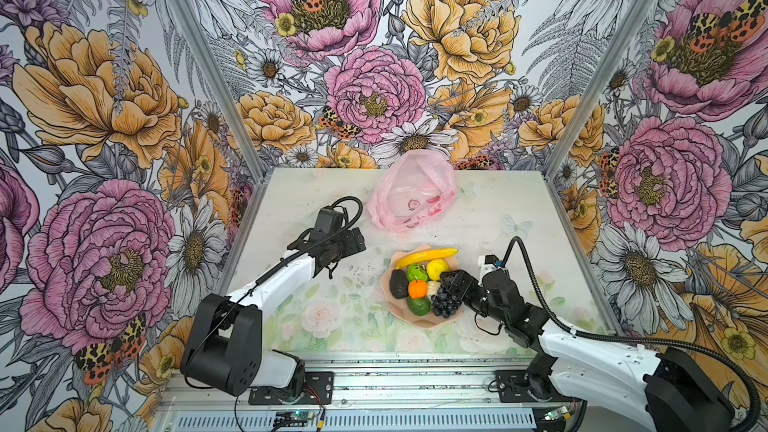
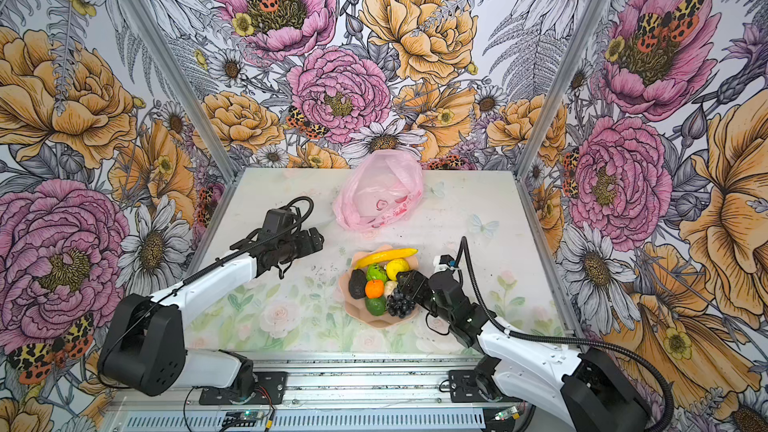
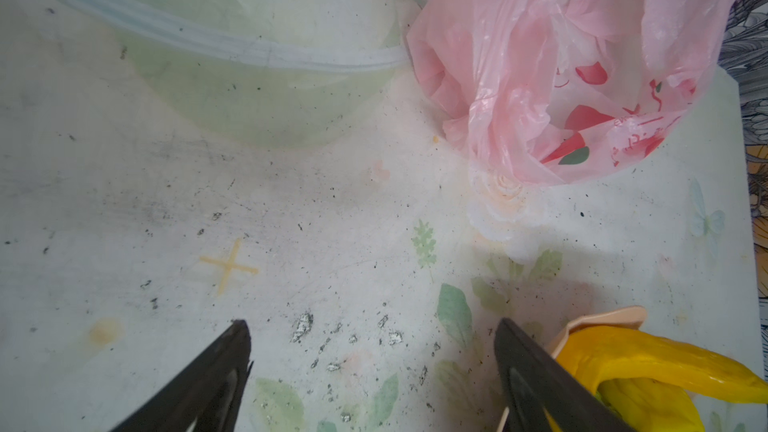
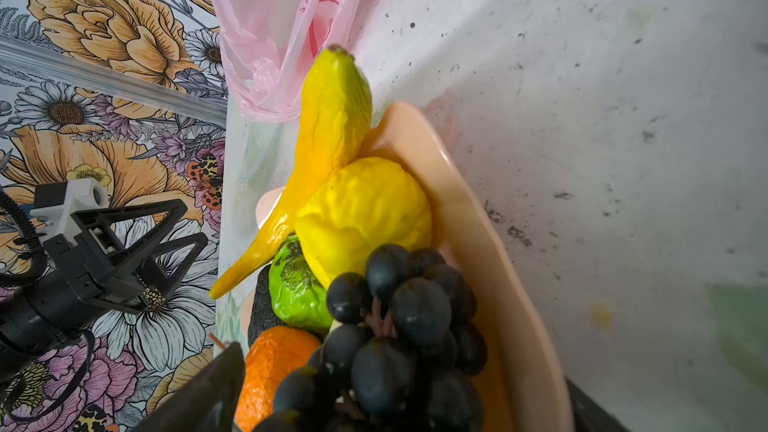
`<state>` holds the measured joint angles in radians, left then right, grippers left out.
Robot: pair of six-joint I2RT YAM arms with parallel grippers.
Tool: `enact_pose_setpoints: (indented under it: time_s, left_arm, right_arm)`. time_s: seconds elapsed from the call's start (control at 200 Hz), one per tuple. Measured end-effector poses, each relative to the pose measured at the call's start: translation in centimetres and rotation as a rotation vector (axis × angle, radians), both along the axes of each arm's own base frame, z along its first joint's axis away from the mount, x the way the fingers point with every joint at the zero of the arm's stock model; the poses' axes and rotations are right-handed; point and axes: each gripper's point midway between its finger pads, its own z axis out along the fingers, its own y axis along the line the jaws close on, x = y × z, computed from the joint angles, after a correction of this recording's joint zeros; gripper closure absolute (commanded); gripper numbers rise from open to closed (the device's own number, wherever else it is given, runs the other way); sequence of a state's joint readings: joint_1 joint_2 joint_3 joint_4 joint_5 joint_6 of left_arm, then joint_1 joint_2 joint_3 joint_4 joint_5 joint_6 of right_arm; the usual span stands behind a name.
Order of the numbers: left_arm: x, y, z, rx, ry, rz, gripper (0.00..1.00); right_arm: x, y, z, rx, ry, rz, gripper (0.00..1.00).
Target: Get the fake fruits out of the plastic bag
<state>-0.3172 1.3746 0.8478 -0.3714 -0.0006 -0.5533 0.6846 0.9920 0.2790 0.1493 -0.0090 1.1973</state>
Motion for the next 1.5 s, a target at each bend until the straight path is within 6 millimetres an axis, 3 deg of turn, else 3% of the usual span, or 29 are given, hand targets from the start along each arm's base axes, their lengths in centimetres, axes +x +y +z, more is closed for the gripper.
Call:
enact_pose_setpoints:
  time_s: [0.21, 0.51, 0.911, 1.206, 1.376, 1.501]
  left_arm:
    - [-0.6, 1.7, -0.5, -0.001, 0.000, 0.055, 0.08]
    - [-0.7, 2.1, -0.4, 0.000, -0.010, 0.069, 0.08]
    - [-0.8, 2.8, -0.4, 0.018, -0.025, 0.097, 0.07]
    - [-0.5, 3.6, -0.5, 0.039, -0.046, 0.127, 0.01]
    - [-0.6, 5.6, -0.4, 0.121, -0.094, 0.197, 0.01]
    - [-0.7, 7.9, 1.1, 0.208, -0.171, 0.280, 0.01]
  right_arm:
    - [0.3, 1.1, -0.3, 0.002, 0.006, 0.023, 0.00]
    - [0.9, 2.5, 0.1, 0.024, 0.001, 0.045, 0.00]
    - [1.0, 1.7, 1.1, 0.031, -0.015, 0.022, 0.01]
    - [1.7, -1.4, 3.9, 0.037, -0.087, -0.030, 0.01]
    - [3.2, -5.6, 5.6, -0.053, -0.148, -0.105, 0.01]
    - [5.3, -9.3, 7.3, -0.147, -0.198, -0.184, 0.00]
